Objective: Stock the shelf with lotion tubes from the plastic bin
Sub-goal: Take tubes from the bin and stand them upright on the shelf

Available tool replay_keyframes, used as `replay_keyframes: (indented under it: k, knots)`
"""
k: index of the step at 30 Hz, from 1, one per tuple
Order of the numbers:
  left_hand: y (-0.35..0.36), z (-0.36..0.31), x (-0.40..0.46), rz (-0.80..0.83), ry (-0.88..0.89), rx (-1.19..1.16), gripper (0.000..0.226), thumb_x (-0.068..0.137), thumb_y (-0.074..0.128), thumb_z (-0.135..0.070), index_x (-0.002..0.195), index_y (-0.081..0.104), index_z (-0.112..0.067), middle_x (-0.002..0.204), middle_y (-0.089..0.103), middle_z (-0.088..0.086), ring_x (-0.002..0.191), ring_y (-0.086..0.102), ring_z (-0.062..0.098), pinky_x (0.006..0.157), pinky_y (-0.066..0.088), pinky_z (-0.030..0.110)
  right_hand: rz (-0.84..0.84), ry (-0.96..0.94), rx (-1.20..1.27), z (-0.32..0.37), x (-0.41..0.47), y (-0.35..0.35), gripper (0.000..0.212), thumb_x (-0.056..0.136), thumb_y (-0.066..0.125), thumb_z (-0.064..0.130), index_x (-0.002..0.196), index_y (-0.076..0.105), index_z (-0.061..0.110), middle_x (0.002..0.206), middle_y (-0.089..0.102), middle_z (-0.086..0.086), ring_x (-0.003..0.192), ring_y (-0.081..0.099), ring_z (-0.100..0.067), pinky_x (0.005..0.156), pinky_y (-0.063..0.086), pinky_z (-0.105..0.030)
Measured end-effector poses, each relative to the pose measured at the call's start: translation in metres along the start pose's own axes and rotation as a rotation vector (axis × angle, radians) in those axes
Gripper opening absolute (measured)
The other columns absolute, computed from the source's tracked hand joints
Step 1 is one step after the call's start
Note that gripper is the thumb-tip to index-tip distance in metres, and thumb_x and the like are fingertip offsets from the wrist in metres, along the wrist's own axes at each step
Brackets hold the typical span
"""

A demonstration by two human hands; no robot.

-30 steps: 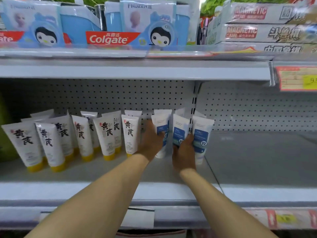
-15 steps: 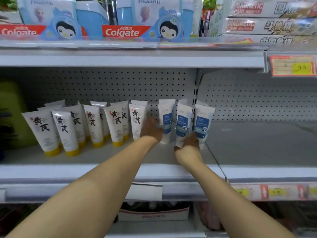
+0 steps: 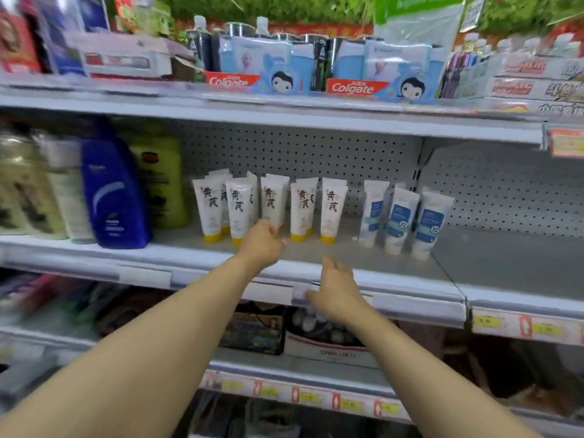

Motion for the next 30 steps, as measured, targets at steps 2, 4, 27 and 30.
replay_keyframes:
  k: [2,4,27,30]
  knots:
    - [-0.033,0.029,-0.013,-0.040,-0.033,0.051,0.034,0.090,0.057,-0.019,0.121,0.048,-0.009,0.123,0.053,0.010,0.110,0.052,0.029,0.088,0.043,0.031,0.037,-0.069,-0.031,0.031,-0.012,0.017,0.071,0.086,0.061,0.033,0.142,0.023,0.010,0.144,0.029,-0.014,0.132,0.027,-0.031,0.105,0.034,-0.037]
    - [-0.066,0.059,-0.029,-0.088,-0.076,0.121,0.031,0.088,0.059,-0.022,0.115,0.048,-0.011,0.122,0.055,0.012,0.106,0.053,0.029,0.086,0.043,0.032,0.079,-0.145,-0.059,0.061,-0.025,0.037,0.070,0.087,0.061,0.034,0.141,0.024,0.011,0.143,0.029,-0.013,0.132,0.027,-0.031,0.106,0.034,-0.038]
    - [-0.214,0.422,-0.270,-0.072,-0.744,0.299,0.042,0.087,0.059,-0.019,0.126,0.048,-0.008,0.130,0.053,0.014,0.120,0.050,0.031,0.093,0.042,0.031,0.609,-0.578,-0.283,0.260,-0.159,0.322,0.069,0.085,0.062,0.032,0.140,0.027,0.011,0.140,0.030,-0.013,0.131,0.028,-0.033,0.105,0.034,-0.041]
    - [-0.203,0.454,-0.288,-0.052,-0.816,0.265,0.043,0.086,0.061,-0.019,0.126,0.048,-0.009,0.128,0.055,0.013,0.118,0.052,0.030,0.093,0.042,0.031,0.664,-0.590,-0.304,0.257,-0.161,0.351,0.068,0.086,0.060,0.029,0.141,0.024,0.012,0.141,0.030,-0.014,0.131,0.028,-0.034,0.105,0.034,-0.042]
Point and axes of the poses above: each hand's wrist, its own x-axis towards the middle knuckle, its own y-axis out of the palm, z = x × y, the point moved 7 cm from there along x, towards the middle knuckle
